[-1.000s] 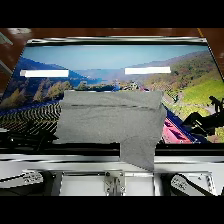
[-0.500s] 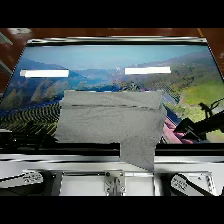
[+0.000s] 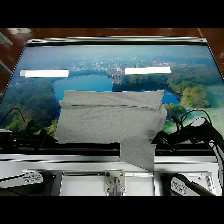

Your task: Fold the shirts.

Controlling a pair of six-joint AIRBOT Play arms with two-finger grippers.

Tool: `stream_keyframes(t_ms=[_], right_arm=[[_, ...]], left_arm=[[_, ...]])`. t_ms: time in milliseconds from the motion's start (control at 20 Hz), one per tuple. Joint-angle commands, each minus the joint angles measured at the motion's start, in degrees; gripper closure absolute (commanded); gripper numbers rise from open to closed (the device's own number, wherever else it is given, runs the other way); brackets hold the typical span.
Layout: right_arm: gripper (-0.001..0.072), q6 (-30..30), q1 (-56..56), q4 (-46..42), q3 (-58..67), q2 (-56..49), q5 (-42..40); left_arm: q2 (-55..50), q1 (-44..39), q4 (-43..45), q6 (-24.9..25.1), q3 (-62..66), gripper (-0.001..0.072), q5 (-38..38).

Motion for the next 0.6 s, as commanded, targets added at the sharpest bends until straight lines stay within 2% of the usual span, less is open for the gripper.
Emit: stream_keyframes(t_ms=[0, 50, 100, 150, 200, 250, 300, 350, 400, 550], right_arm=[[0.0072, 2.0, 3.3, 1.1, -3.1, 0.0, -6.7], [0.0072, 2.0, 4.2, 1.4, -3.7, 0.0, -7.3], [0.0117, 2.5, 5.0, 1.4, -4.1, 0.0, -7.6], [0.0218, 3.5, 6.0, 0.9, -4.7, 0.0, -7.6], [0.0223, 4.4, 6.7, 0.3, -5.4, 0.0, -8.0], [0.0275, 4.5, 6.7, 0.1, -5.5, 0.0, -7.8], [0.0468, 4.6, 6.6, 0.1, -5.5, 0.0, -7.5], [0.0578, 4.4, 6.6, 0.2, -5.5, 0.0, -7.3], [0.0653, 3.7, 6.6, 0.7, -5.2, 0.2, -6.9], [0.0653, 1.8, 6.6, 1.0, -1.3, 3.2, -6.2]], left_arm=[[0.0, 0.0, -0.3, 0.8, 0.0, 0.0671, -1.0], [0.0, 0.0, -0.3, 0.8, 0.0, 0.0671, -0.8], [0.0, 0.0, -0.4, 0.8, 0.0, 0.0671, -0.6], [0.0, 0.0, -0.9, 1.0, 0.0, 0.0671, -0.5], [0.0, 0.0, -1.6, 1.5, 0.0, 0.0671, -0.5], [0.0, 0.0, -2.1, 1.9, 0.0, 0.0671, -0.5], [0.1, 0.0, -2.2, 2.1, 0.2, 0.0671, -0.3], [0.2, 0.0, -2.2, 2.3, 0.5, 0.0672, -0.2], [0.5, 0.0, -2.4, 2.3, 1.0, 0.0672, -0.2], [2.3, 0.0, -5.7, 4.0, 4.6, 0.0673, -1.0]])
